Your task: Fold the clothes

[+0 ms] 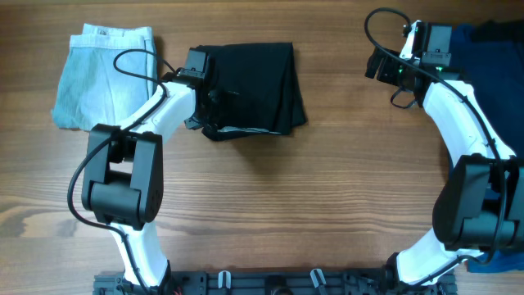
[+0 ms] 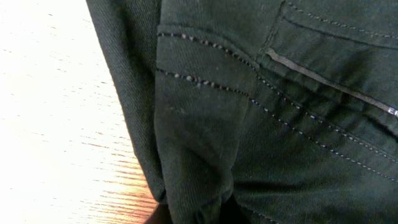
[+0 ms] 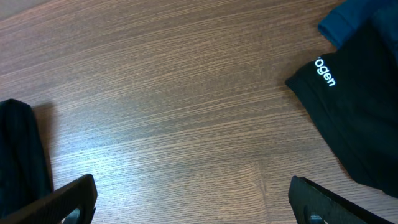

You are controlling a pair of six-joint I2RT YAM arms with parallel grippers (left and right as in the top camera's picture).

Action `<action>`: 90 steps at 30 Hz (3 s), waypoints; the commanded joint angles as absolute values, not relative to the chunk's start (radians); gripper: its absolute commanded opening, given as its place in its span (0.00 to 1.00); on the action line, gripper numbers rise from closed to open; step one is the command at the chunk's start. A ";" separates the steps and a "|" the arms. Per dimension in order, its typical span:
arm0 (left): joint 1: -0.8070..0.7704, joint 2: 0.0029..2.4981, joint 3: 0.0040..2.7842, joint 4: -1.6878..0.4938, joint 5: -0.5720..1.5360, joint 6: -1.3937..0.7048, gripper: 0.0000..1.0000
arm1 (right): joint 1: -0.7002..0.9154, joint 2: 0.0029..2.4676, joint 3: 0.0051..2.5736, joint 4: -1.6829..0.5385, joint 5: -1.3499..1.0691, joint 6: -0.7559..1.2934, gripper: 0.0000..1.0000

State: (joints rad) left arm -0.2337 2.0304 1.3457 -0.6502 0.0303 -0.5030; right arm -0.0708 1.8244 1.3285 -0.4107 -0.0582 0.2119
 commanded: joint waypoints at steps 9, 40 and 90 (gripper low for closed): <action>-0.226 1.914 1.434 -0.671 -0.274 -0.171 0.04 | -0.070 1.829 1.330 -0.408 -0.045 0.210 1.00; 0.107 1.676 1.474 -0.496 -0.484 0.179 0.04 | -0.070 1.829 1.330 -0.408 -0.045 0.210 1.00; 0.357 2.114 1.412 -0.603 0.510 -0.090 0.04 | -0.070 1.829 1.330 -0.408 -0.045 0.210 0.99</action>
